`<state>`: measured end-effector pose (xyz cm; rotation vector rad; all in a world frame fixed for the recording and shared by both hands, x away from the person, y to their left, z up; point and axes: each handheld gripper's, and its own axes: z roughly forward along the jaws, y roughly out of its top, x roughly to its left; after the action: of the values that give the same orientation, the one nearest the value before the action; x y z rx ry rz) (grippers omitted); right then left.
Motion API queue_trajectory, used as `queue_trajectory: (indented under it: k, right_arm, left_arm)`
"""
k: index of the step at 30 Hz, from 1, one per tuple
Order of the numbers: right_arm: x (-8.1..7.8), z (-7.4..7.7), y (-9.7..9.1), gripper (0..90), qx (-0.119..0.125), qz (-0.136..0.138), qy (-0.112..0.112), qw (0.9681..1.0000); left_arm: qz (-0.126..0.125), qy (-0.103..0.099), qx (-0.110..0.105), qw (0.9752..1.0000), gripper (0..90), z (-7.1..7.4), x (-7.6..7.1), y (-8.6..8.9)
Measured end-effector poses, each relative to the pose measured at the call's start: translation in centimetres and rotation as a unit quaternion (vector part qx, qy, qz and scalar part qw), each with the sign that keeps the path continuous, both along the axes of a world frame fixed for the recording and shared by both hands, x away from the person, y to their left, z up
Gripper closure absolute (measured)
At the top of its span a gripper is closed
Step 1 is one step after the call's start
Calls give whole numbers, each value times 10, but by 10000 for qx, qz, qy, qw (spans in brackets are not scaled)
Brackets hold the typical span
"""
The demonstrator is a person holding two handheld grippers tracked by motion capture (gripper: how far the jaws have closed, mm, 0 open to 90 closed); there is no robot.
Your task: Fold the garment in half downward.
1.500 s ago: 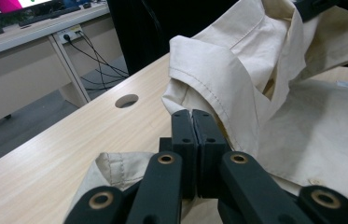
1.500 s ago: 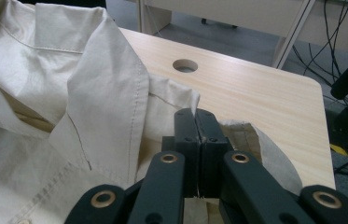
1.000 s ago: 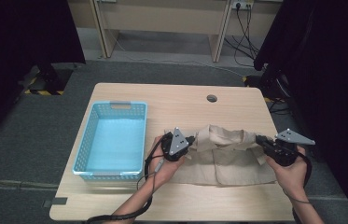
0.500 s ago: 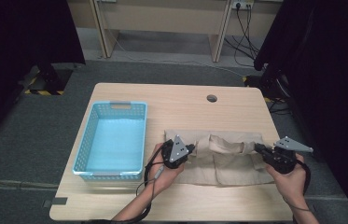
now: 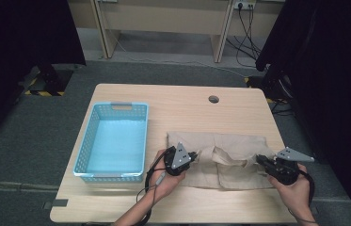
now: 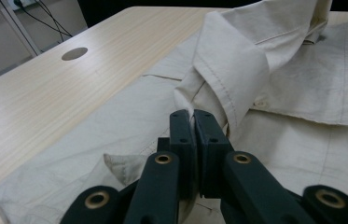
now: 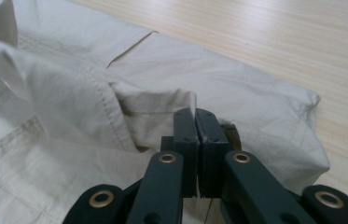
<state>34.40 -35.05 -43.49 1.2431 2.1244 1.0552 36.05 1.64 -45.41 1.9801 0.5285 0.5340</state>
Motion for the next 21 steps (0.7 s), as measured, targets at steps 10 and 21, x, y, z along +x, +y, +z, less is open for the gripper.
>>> queue_trajectory:
  k: [10, 21]
  right_arm:
    - [-15, 9, -7, 686, 102, 81, 206, 9997]
    - [-14, 47, -24, 603, 190, -184, 20, 9996]
  left_arm:
    - [57, 134, -336, 9993, 556, 13, -11, 9]
    - [384, 155, -509, 9978, 385, 31, -5, 19]
